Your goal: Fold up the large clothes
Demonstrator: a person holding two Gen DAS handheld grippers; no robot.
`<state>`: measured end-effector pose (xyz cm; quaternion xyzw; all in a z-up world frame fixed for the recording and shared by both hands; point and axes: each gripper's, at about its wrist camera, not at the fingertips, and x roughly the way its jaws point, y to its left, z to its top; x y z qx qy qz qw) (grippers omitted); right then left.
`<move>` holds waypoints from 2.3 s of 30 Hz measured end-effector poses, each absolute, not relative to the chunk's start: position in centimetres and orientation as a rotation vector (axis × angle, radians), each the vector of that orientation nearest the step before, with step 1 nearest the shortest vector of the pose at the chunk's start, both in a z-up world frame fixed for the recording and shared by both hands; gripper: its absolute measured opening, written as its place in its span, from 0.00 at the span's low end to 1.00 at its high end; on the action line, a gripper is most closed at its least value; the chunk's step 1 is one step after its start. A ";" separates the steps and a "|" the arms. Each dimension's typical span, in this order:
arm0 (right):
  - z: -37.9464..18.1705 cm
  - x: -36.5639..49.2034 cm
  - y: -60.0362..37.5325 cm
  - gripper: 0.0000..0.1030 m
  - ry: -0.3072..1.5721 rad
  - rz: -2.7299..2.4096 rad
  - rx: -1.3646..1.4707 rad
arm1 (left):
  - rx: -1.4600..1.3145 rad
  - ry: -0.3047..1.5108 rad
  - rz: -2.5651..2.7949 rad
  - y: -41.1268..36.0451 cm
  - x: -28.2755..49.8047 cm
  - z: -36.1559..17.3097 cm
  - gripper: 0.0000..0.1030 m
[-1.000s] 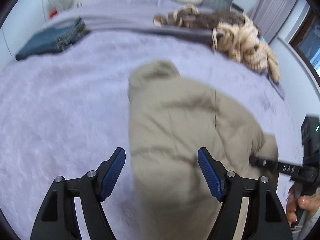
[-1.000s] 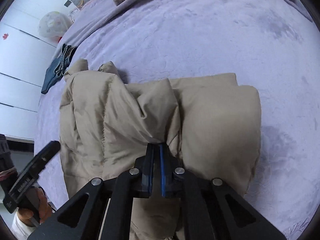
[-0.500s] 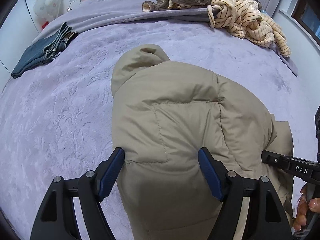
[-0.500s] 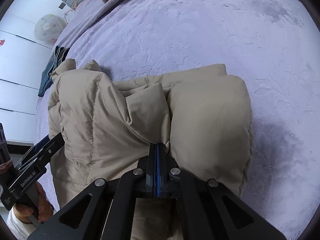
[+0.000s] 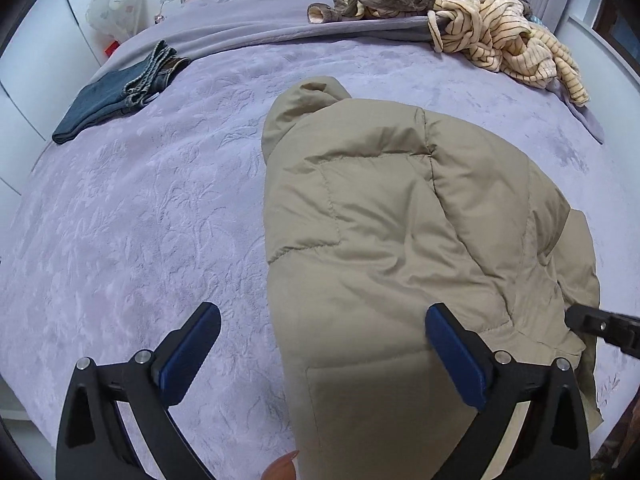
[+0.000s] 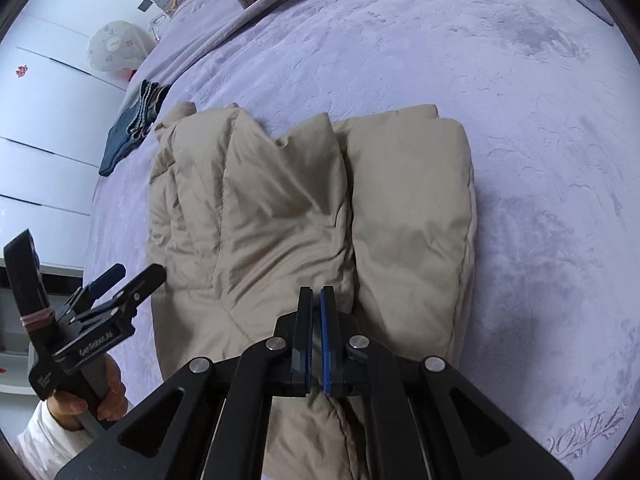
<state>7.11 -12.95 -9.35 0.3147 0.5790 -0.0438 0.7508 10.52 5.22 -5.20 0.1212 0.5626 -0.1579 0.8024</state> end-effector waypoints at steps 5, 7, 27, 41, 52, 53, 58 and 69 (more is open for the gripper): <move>-8.3 4.8 -10.6 0.17 1.284 -0.092 0.621 | 0.160 1.290 -0.304 7.7 9.9 -5.8 1.00; -8.2 3.9 -10.1 0.30 1.296 -0.103 0.611 | 0.169 1.306 -0.289 8.3 9.4 -5.9 1.00; -7.2 -1.3 -6.8 0.57 1.348 -0.254 0.604 | 0.229 1.320 -0.335 12.1 4.4 -4.1 1.00; -5.1 -2.4 -5.4 0.77 1.295 -0.247 0.559 | 0.261 1.301 -0.306 12.6 1.7 -2.5 1.00; -3.2 -5.2 -5.7 0.79 1.286 -0.208 0.548 | 0.248 1.269 -0.270 12.0 -3.0 1.2 1.00; -3.0 -5.5 -5.6 0.79 1.287 -0.203 0.543 | 0.241 1.266 -0.267 12.0 -3.6 1.5 1.00; -1.4 -7.5 -5.3 0.80 1.266 -0.189 0.516 | 0.217 1.253 -0.248 12.5 -6.3 2.9 1.00; 0.7 -9.9 -3.5 0.80 1.235 -0.159 0.467 | 0.190 1.217 -0.203 14.5 -9.3 6.1 1.00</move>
